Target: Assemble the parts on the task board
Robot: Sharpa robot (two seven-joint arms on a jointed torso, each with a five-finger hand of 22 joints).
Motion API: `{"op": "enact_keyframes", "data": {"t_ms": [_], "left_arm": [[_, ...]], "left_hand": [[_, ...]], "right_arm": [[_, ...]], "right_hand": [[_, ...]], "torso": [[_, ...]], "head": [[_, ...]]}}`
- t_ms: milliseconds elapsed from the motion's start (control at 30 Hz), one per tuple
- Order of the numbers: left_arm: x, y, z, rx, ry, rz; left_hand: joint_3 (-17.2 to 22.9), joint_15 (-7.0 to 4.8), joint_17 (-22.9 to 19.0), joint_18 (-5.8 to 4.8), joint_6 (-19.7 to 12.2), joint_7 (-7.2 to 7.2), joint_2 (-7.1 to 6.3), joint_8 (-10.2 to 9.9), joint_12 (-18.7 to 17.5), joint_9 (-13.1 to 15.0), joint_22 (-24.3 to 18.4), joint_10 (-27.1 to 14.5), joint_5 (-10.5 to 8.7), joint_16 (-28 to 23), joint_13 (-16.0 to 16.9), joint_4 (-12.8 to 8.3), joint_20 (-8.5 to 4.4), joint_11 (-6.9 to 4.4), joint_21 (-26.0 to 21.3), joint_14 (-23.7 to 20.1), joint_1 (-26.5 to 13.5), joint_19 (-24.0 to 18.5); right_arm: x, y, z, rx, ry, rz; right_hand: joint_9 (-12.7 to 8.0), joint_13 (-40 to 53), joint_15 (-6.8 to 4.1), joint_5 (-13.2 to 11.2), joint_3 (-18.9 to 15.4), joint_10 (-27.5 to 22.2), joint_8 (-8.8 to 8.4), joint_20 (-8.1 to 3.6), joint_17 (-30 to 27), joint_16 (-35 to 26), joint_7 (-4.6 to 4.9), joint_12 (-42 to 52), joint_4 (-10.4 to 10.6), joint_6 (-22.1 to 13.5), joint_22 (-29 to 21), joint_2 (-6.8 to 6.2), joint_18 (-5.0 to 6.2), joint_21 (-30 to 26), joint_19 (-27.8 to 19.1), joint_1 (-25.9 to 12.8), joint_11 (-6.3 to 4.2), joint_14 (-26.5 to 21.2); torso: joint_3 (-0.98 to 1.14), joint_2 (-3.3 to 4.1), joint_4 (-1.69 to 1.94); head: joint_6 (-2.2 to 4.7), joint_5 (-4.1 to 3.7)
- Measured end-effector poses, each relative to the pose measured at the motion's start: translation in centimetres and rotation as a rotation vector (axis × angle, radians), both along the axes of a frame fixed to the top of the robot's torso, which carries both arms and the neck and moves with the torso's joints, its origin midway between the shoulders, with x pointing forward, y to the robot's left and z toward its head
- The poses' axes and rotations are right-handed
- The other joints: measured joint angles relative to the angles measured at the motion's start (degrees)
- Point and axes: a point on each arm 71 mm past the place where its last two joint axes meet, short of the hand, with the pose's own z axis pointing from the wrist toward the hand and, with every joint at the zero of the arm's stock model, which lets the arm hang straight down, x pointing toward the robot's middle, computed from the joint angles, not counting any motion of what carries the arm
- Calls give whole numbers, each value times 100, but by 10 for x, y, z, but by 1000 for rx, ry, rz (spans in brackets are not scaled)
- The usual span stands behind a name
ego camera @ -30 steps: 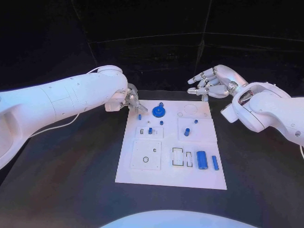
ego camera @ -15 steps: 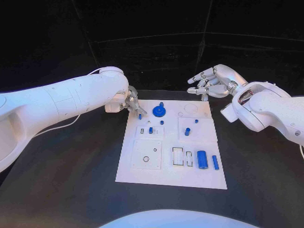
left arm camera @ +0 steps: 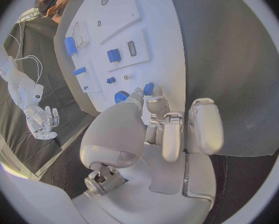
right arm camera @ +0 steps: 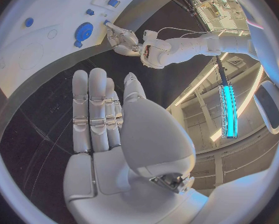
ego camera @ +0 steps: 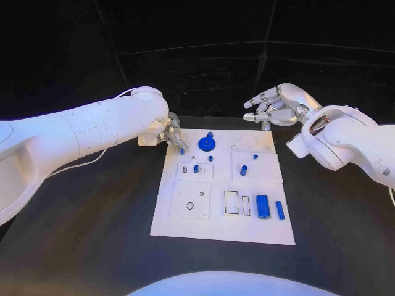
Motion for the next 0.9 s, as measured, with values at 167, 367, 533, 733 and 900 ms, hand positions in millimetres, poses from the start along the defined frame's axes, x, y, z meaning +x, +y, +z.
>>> {"op": "enact_keyframes", "data": {"t_ms": [167, 367, 533, 733, 900], "left_arm": [[0, -1, -1, 1, 2, 0], [0, -2, -2, 0, 2, 0], [1, -2, -2, -1, -1, 2], [1, -1, -1, -8, -10, 5], [1, 3, 0, -25, -20, 16]], "left_hand": [[6, 0, 0, 0, 0, 0, 28, 0, 0, -7, 0, 0, 0, 0, -5, -25, 0, 0, 0, 0, 28, 0], [0, 0, 0, 0, 0, 0, 53, 0, 0, -26, 4, 0, 0, 0, -5, -32, 0, 0, 0, 0, 53, 0], [221, 0, 0, 0, 12, -13, 309, 0, 0, -86, 13, 0, 4, 0, -11, -253, 0, 0, 0, 0, 357, 0], [1013, -12, 0, 0, -67, -39, 344, -69, -29, -209, 18, -56, 42, 0, -71, -666, 0, -25, 0, 12, 915, 0], [2289, -12, 0, 0, -51, -5, -83, 152, -88, -250, 34, -21, 43, 0, -180, -634, 0, 23, 0, 11, 341, 0]], "right_arm": [[0, 0, 0, 0, 0, 1], [0, 0, 0, 0, 1, 1], [0, 0, 0, 0, 1, 2], [0, 0, 0, -1, 2, 3], [0, 0, 0, -2, 4, 3]], "right_hand": [[0, -5, 0, 22, 0, 0, 0, -15, 0, 0, 0, 0, 0, 0, 0, 0, 0, 0, 14, 0, 0, 0], [0, -5, 0, 22, 0, 0, 0, -21, 5, 0, 0, 0, 0, 0, 0, 0, 0, 0, 21, 0, 0, 0], [0, -5, 0, 22, 0, 0, 0, -21, 4, 0, 0, 0, 0, 0, -4, 0, 0, 0, 21, 0, 0, 0], [0, -5, 0, 51, 0, 0, 0, -21, 12, -26, 0, 0, 0, 0, -4, 0, 0, 0, 21, 0, 0, 0], [0, -4, -22, 51, 0, 0, 0, -21, 11, -27, 0, 0, 0, 0, -9, 0, 0, 0, 21, 0, 0, 22]], "torso": [[0, 0, -2], [1, 0, -2], [2, 0, -2], [2, 0, -3], [2, -3, -2]], "head": [[-14, 1], [-24, 1], [-29, 0], [-30, 0], [-34, -3]]}}
